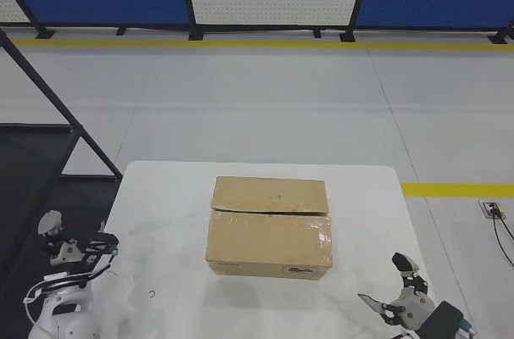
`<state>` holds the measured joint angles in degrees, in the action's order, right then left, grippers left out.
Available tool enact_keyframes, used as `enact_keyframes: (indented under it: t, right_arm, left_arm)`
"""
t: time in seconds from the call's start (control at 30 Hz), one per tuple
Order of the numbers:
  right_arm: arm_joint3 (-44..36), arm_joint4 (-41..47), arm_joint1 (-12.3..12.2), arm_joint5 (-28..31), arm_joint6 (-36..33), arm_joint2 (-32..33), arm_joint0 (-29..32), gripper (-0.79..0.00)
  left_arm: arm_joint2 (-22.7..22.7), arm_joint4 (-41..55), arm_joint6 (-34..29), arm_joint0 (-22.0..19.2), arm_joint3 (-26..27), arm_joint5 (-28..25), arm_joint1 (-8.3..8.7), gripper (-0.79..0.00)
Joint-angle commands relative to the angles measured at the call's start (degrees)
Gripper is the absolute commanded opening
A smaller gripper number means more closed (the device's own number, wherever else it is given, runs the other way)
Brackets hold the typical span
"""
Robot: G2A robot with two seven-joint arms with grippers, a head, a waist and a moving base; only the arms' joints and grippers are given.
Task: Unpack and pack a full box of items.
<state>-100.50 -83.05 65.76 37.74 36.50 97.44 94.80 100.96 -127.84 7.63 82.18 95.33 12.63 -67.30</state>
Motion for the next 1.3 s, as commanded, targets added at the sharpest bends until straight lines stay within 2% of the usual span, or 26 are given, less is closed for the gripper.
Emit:
enact_keyframes:
  t: [0.0,0.4,0.47,0.6,0.8,0.93,1.27]
  right_arm:
    - [0.26,1.90,0.02,0.38,-0.80,0.09,-0.19,0.000]
    - [0.26,1.90,0.02,0.38,-0.80,0.09,-0.19,0.000]
    - [0.07,2.53,0.05,0.94,-1.07,-0.37,-0.23,0.000]
    - [0.45,7.60,-0.11,6.09,-6.17,-1.76,-2.16,0.000]
    - [5.17,27.07,-0.92,19.53,-20.94,-3.77,-9.96,0.000]
    - [8.48,42.83,-2.04,20.26,-34.49,-7.13,-15.32,0.000]
    - [8.70,44.37,-2.16,20.26,-35.70,-7.43,-15.70,0.000]
  left_arm:
    - [0.03,0.06,-0.18,0.06,0.01,0.09,0.01,0.000]
    - [0.03,0.06,-0.18,0.06,0.01,0.09,0.01,0.000]
    - [-0.41,2.58,0.29,-0.13,0.88,-2.12,-0.05,0.000]
    - [0.70,8.50,-0.30,-1.42,2.91,-9.13,0.09,0.000]
    - [0.98,14.29,-1.02,-4.39,4.93,-19.65,0.47,0.000]
    - [1.03,19.50,-0.27,-5.37,6.19,-23.64,0.52,0.000]
    - [1.17,20.32,-0.35,-5.38,6.43,-24.32,0.54,0.000]
